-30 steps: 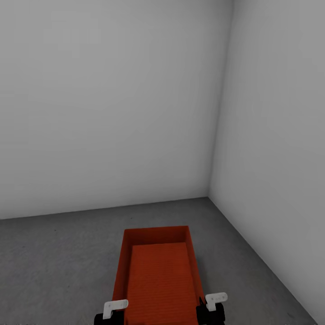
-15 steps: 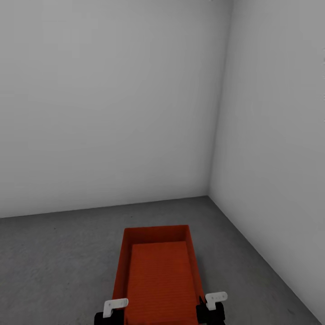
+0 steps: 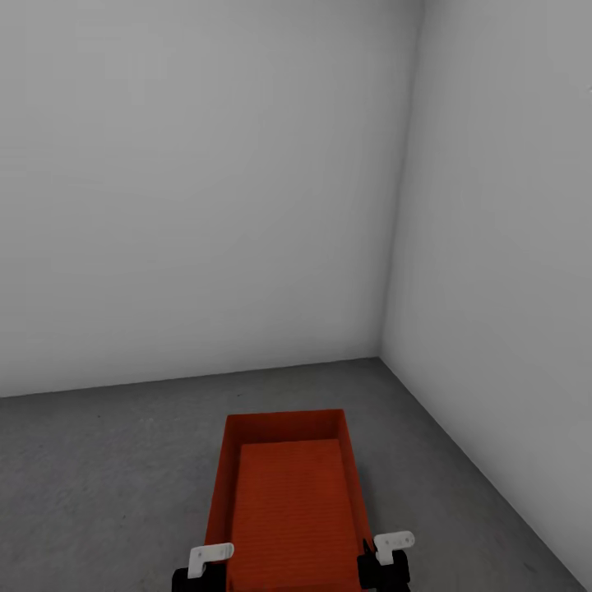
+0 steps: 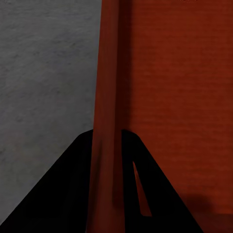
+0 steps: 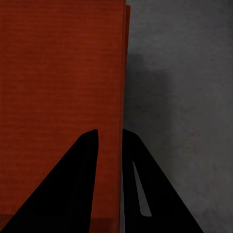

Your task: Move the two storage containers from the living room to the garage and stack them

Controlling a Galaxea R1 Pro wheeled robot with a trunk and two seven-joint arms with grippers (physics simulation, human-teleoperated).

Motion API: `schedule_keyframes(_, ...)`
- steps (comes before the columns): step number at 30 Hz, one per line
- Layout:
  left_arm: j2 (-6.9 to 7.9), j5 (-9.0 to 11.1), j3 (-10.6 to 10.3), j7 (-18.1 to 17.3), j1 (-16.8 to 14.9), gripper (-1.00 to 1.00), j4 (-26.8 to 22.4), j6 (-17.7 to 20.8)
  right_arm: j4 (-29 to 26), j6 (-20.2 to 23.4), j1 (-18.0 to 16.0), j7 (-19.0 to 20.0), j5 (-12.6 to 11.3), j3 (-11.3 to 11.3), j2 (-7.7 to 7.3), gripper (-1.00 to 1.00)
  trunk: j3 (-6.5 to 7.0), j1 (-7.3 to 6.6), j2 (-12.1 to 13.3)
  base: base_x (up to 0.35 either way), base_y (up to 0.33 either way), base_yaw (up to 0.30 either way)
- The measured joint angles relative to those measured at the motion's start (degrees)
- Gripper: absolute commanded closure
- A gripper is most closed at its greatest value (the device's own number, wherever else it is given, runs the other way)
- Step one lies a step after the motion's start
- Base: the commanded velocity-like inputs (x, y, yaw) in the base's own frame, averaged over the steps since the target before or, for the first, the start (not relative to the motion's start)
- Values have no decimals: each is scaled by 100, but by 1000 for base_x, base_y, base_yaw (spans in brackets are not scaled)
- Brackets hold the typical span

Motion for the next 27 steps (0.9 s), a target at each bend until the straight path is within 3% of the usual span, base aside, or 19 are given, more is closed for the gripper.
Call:
schedule_keyframes(6, -2, 2, 4, -2, 0, 100, 6, -1, -2, 7, 0, 2, 7, -2, -2, 100, 0, -4, 0, 21, 0, 0)
schedule_keyframes(13, -4, -12, 13, -4, 0, 100, 7, 3, 1, 0, 0, -4, -2, 6, -1, 100, 0, -7, 0, 215, 38, 0)
schedule_keyframes(27, -5, -8, 10, -6, 0, 100, 8, 6, 2, 6, 0, -7, -6, 11, -3, 100, 0, -8, 0, 11, 3, 0)
